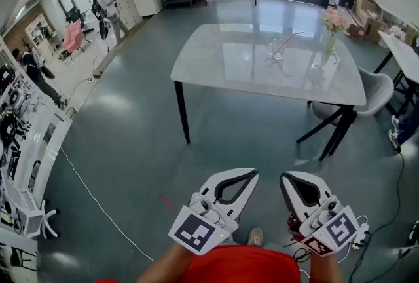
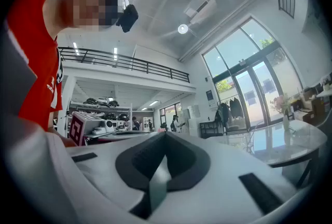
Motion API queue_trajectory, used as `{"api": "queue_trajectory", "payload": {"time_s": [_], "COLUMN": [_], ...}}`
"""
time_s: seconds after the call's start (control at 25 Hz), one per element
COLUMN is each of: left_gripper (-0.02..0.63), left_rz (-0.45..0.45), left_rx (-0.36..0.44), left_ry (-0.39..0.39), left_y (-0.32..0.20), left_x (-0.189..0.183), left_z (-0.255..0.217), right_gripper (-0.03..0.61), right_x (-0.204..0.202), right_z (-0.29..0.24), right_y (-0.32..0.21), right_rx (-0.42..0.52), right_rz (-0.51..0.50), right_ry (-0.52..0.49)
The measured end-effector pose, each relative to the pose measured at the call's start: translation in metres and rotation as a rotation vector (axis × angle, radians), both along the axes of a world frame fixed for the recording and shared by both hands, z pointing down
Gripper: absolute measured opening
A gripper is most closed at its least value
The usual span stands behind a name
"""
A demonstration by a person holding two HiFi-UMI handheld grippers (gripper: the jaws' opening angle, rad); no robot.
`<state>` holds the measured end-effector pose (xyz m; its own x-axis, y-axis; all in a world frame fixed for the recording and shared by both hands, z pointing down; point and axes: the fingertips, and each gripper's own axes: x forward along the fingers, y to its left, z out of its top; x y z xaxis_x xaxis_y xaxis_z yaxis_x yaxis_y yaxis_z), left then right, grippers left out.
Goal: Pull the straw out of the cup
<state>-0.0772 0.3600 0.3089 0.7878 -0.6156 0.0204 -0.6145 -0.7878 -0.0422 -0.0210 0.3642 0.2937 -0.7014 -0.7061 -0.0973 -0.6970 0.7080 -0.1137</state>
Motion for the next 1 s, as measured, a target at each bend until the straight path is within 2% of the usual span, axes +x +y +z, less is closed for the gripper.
{"api": "queue_trajectory", "payload": {"time_s": [0.52,1.0], "left_gripper": [0.012,0.012], "left_rz": [0.004,-0.042], "left_rx": [-0.005,0.014], "left_ry": [0.009,-0.017], "left_y": [-0.011,-0.040], "left_x": [0.015,0.057], "left_z": [-0.004,-0.010], "right_gripper": [-0.005,-0.005], "right_x": [0.015,0.066], "right_z": [-0.004,-0.010], "right_y": [-0.012,-0.030], "right_rx": [0.004,0.038], "right_rz": [0.003,-0.047], "right_ry": [0.000,0.015]}}
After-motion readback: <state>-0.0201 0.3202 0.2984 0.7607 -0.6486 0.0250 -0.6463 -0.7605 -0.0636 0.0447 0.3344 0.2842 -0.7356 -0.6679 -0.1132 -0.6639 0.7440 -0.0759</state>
